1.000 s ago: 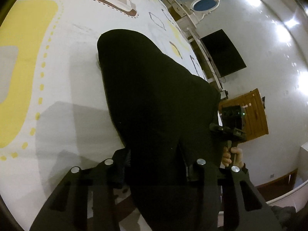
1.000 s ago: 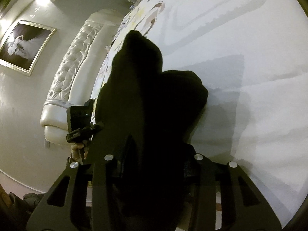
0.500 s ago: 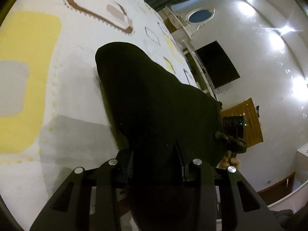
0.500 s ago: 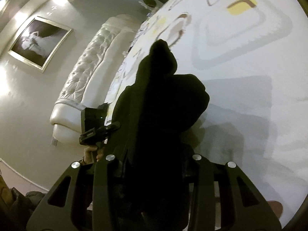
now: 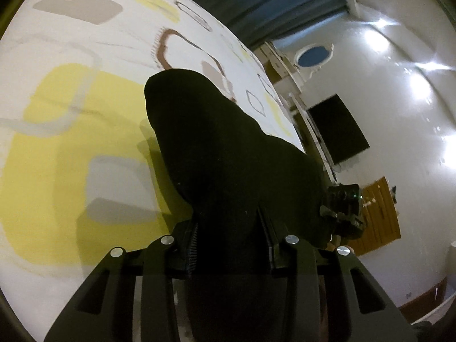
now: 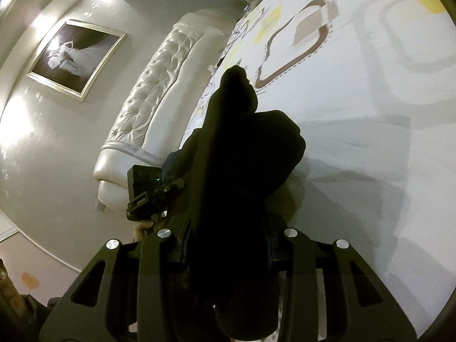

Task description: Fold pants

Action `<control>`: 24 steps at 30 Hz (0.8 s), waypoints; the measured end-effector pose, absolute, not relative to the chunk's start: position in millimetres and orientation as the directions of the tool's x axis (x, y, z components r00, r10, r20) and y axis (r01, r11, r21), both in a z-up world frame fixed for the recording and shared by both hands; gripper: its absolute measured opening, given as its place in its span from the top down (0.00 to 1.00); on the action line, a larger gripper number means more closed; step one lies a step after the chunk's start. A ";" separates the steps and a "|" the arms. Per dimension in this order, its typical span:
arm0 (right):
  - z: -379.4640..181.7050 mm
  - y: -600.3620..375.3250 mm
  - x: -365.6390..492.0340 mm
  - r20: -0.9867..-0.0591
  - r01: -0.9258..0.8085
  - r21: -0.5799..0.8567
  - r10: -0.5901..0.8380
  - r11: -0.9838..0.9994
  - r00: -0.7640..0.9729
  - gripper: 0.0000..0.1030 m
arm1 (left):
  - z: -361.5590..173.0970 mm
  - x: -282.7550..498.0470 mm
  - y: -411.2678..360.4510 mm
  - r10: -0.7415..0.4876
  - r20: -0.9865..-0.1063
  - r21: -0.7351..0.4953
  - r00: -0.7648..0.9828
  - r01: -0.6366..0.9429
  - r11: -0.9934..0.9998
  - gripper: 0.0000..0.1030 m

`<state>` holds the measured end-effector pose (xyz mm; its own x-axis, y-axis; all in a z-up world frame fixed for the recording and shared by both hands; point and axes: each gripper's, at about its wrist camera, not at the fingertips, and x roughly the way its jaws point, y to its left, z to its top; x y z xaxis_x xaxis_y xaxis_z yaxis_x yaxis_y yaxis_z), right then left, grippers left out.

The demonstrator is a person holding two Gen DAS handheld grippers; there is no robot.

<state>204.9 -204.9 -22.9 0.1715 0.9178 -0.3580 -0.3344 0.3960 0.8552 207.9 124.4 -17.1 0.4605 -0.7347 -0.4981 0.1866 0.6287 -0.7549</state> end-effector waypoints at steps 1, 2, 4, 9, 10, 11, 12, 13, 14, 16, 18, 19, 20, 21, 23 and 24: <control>-24.2 -199.6 209.3 -0.357 -0.333 0.857 0.919 0.394 0.168 0.65 | -18.0 209.6 131.0 -0.730 -0.499 -0.755 0.467 0.179 0.631 0.65; -25.5 -195.6 212.3 -0.355 -0.332 0.859 0.920 0.390 0.165 0.65 | -18.8 210.4 134.7 -0.728 -0.499 -0.755 0.470 0.176 0.631 0.65; -29.1 -190.8 219.3 -0.347 -0.323 0.866 0.924 0.381 0.160 0.65 | -22.1 213.1 141.2 -0.726 -0.500 -0.758 0.473 0.168 0.631 0.65; -32.1 -187.9 224.6 -0.337 -0.320 0.872 0.929 0.370 0.154 0.65 | -28.9 213.4 147.4 -0.734 -0.485 -0.773 0.475 0.161 0.614 0.65; -31.7 -186.8 225.1 -0.340 -0.322 0.870 0.928 0.373 0.153 0.65 | -28.7 213.2 148.0 -0.736 -0.480 -0.776 0.477 0.161 0.610 0.65; -31.1 -186.2 225.5 -0.341 -0.321 0.871 0.928 0.373 0.154 0.65 | -27.6 213.1 148.1 -0.737 -0.477 -0.777 0.479 0.162 0.609 0.65; -29.6 -185.8 225.4 -0.335 -0.322 0.872 0.930 0.368 0.153 0.65 | -25.6 213.0 147.2 -0.737 -0.475 -0.777 0.482 0.164 0.608 0.65; -27.4 -185.1 225.3 -0.333 -0.328 0.871 0.931 0.365 0.152 0.65 | -21.9 213.7 145.9 -0.737 -0.473 -0.775 0.483 0.170 0.609 0.65; -24.5 -183.3 226.5 -0.336 -0.335 0.867 0.929 0.369 0.154 0.65 | -18.6 214.7 144.9 -0.735 -0.473 -0.771 0.485 0.176 0.612 0.65; -20.9 -183.8 227.2 -0.336 -0.343 0.862 0.928 0.373 0.163 0.65 | -10.4 218.1 142.0 -0.731 -0.475 -0.759 0.489 0.192 0.622 0.65; -20.4 -186.2 230.5 -0.324 -0.337 0.868 0.930 0.365 0.172 0.65 | -5.0 222.3 141.3 -0.733 -0.472 -0.757 0.490 0.201 0.622 0.65; -21.1 -188.1 231.5 -0.323 -0.335 0.868 0.929 0.366 0.179 0.65 | -2.9 224.4 140.7 -0.733 -0.472 -0.754 0.491 0.207 0.624 0.65; -22.3 -189.4 233.4 -0.319 -0.330 0.871 0.930 0.364 0.183 0.65 | -2.0 226.8 141.2 -0.733 -0.472 -0.754 0.490 0.208 0.624 0.65; -23.1 -190.1 235.2 -0.318 -0.326 0.873 0.930 0.363 0.184 0.65 | -2.3 228.4 140.4 -0.734 -0.471 -0.754 0.489 0.209 0.623 0.65; -26.2 -192.3 237.0 -0.323 -0.318 0.873 0.928 0.368 0.188 0.65 | -6.9 232.4 138.7 -0.736 -0.475 -0.757 0.482 0.203 0.621 0.65; -28.3 -198.5 238.4 -0.323 -0.315 0.875 0.927 0.369 0.188 0.65 | -9.6 233.4 139.3 -0.738 -0.474 -0.761 0.479 0.198 0.618 0.65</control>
